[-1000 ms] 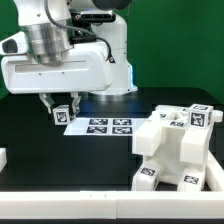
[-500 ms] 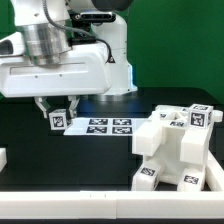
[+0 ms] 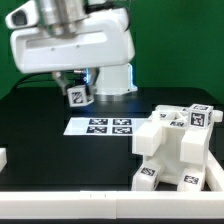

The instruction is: Assemble chair

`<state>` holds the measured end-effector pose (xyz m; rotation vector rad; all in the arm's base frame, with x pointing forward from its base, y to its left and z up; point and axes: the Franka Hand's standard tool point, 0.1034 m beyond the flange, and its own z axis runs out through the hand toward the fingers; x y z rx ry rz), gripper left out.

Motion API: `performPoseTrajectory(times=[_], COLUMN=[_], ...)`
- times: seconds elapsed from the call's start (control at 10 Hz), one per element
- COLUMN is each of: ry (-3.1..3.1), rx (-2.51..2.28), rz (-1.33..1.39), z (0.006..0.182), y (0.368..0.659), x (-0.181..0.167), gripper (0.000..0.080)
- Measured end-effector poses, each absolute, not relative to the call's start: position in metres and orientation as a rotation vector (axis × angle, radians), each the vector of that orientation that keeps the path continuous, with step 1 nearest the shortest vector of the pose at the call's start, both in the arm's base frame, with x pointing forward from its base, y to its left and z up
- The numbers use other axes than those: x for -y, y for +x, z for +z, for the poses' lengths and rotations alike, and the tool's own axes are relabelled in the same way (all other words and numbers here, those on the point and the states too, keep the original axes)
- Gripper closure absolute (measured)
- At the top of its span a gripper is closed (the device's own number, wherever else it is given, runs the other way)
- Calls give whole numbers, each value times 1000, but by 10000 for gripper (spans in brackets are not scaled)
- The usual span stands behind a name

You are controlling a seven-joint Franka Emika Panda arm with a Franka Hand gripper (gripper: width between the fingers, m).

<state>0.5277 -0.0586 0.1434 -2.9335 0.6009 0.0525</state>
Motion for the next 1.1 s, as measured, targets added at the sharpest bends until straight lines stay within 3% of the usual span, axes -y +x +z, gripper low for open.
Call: performPoseTrajectory(times=[0.5,0.8,1.0,1.1], ry=[-2946,-2984,-2983,-2985], rx=[-620,-727,-763,-757], rz=[86,123,112,114], z=[143,172,173,172], y=[526,553,564,563], x=[55,-4,-33,-29], gripper=[515,515,515,515])
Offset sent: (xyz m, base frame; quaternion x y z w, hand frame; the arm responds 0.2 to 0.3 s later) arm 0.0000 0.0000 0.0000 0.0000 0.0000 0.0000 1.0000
